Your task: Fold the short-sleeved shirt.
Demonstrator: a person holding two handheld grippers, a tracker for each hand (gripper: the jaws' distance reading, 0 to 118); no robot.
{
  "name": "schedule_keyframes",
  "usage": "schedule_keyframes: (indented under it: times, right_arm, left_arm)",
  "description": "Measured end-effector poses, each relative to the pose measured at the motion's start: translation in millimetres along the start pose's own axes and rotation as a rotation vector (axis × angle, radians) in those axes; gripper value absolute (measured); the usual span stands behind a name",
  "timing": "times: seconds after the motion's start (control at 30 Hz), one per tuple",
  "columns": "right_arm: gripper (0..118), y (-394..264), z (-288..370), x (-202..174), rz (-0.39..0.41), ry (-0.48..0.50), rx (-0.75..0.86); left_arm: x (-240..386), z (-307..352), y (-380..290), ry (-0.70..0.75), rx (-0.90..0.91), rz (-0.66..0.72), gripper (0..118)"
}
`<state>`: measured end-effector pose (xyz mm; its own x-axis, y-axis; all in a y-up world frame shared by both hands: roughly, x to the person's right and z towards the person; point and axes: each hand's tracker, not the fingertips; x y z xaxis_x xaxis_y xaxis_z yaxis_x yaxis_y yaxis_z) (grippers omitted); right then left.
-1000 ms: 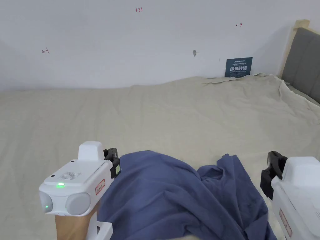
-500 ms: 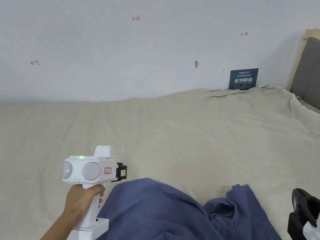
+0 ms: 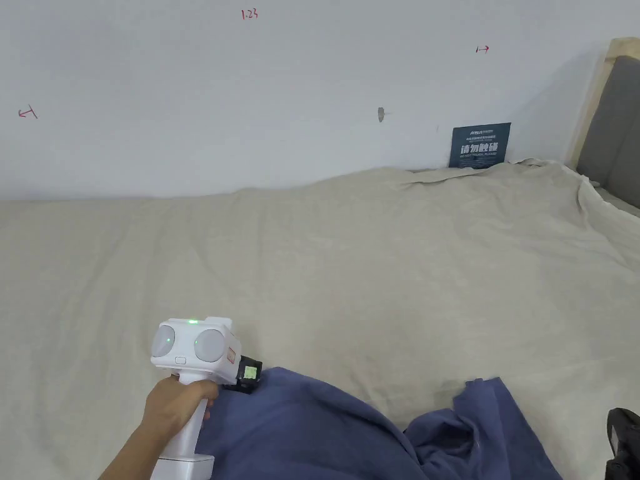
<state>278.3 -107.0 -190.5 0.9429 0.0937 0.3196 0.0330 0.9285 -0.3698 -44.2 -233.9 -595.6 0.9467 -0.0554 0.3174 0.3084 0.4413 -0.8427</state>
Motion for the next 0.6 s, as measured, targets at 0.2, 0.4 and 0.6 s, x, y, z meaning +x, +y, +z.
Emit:
schedule_keyframes:
  times: [0.2,0.4,0.6]
  right_arm:
    - [0,0.0,9.1,6.8,-0.002,-0.014,-0.014]
    - [0,-0.1,11.9,17.9,-0.032,-0.018,-0.037]
    - [0,-6.7,-6.0,33.2,-0.137,0.060,-0.130]
  left_arm:
    - [6.0,5.3,-5.3,-0.037,0.001,0.019,28]
    - [17.1,25.7,-18.9,-0.060,0.028,-0.025,6]
    - [8.3,86.0,-35.4,-0.135,0.178,-0.023,6]
